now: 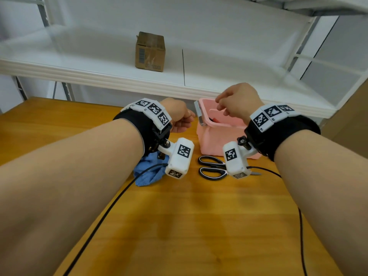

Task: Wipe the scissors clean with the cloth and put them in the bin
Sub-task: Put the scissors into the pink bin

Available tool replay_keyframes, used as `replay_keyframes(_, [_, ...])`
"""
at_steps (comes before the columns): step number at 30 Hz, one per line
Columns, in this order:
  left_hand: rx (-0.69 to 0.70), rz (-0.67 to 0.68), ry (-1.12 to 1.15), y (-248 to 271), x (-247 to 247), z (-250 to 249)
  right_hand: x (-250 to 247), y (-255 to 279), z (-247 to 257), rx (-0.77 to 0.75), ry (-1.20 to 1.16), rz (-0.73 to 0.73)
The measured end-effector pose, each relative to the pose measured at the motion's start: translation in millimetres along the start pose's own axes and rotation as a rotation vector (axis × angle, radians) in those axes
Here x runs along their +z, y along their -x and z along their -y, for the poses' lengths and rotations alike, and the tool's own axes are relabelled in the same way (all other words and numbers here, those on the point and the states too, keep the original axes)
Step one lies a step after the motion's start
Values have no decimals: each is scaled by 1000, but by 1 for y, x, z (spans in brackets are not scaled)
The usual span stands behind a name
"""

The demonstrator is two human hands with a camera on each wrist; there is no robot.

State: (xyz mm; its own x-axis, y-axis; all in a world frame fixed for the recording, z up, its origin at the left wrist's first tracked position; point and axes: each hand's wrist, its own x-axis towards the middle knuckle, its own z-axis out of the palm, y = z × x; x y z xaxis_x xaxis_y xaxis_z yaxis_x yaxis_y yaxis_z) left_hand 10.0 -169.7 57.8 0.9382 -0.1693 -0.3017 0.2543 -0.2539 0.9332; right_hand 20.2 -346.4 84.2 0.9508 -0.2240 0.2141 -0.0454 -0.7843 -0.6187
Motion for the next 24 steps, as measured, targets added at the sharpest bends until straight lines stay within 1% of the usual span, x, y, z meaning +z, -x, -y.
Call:
replay_keyframes(4, [1,8,7,10,4,3,-3,28,11,-34,-33,124])
replay_keyframes(7, [3,10,4,21,10,4,2,46,13,-34,50,268])
replay_keyframes(11, [-10,19,-12,31,14,9,16,67,2,-7,161,445])
replay_keyframes(13, [-15,29,-19,34,15,13,24,75,-6,11,225,481])
replay_keyframes(15, [-15,33,-28,36,15,18,30,82,-12,-11,331,500])
replay_keyframes(17, [-18,33,-38,37,15,22,33,88,-16,-50,442,485])
replay_keyframes(19, [-27,33,-43,37,13,25,33,94,-19,-43,534,470])
replay_keyframes(23, [-48,32,-21,37,10,27,38,95,-26,56,513,503])
replay_keyframes(24, [-52,31,-18,37,9,27,40,94,-28,62,506,509])
